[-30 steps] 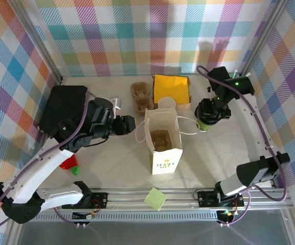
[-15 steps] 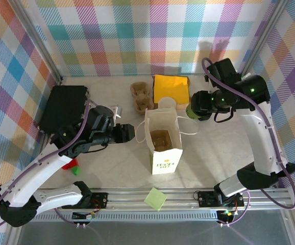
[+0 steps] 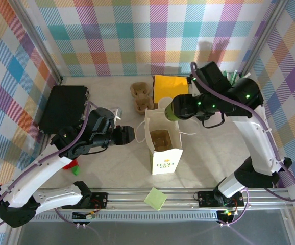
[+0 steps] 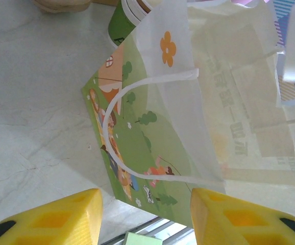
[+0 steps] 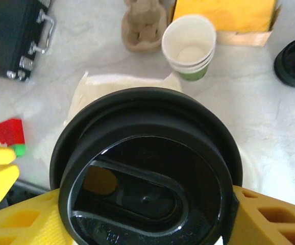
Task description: Pack the takeout coffee
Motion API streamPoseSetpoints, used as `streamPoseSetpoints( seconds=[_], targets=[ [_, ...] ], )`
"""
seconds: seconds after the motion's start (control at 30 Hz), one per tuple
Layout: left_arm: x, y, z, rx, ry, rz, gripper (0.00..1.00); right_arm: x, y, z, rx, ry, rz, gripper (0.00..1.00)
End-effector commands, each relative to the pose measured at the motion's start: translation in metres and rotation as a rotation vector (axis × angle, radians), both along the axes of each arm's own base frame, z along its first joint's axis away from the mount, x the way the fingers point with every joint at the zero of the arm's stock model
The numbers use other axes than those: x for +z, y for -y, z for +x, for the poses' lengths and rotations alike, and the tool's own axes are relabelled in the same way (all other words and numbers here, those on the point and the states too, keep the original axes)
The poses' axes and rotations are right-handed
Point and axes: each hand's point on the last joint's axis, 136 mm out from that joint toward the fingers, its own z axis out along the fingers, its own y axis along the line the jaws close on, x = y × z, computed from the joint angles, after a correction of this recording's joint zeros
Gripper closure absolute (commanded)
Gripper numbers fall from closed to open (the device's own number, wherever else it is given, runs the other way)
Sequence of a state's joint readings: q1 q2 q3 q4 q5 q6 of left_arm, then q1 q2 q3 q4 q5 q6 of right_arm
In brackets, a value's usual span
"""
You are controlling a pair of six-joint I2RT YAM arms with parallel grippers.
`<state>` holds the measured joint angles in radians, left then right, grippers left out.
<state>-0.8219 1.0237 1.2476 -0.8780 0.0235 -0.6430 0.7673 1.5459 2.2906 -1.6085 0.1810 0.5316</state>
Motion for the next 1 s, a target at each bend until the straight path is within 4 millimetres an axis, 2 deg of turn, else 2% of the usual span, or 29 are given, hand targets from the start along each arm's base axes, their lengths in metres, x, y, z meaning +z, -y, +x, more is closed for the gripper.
streamPoseSetpoints(
  seconds=[0.0, 0.17, 0.37, 0.63, 0.97],
  targets=[
    [0.003, 0.004, -0.004, -0.015, 0.001, -0.024, 0.52, -0.033, 0.016, -0.037, -0.008, -0.179, -0.124, 0.46],
    [-0.011, 0.007, -0.012, -0.056, -0.020, -0.018, 0.57, -0.046, 0.007, -0.049, 0.004, -0.226, -0.154, 0.48],
    [-0.041, 0.011, -0.023, -0.097, -0.046, -0.010, 0.61, -0.065, -0.012, -0.059, 0.024, -0.271, -0.215, 0.48],
    [-0.081, 0.036, -0.039, -0.199, -0.049, -0.044, 0.63, -0.090, -0.023, -0.061, 0.013, -0.328, -0.296, 0.50],
    [-0.109, 0.073, -0.039, -0.251, -0.016, -0.056, 0.64, -0.114, -0.021, -0.056, -0.018, -0.351, -0.399, 0.50]
  ],
)
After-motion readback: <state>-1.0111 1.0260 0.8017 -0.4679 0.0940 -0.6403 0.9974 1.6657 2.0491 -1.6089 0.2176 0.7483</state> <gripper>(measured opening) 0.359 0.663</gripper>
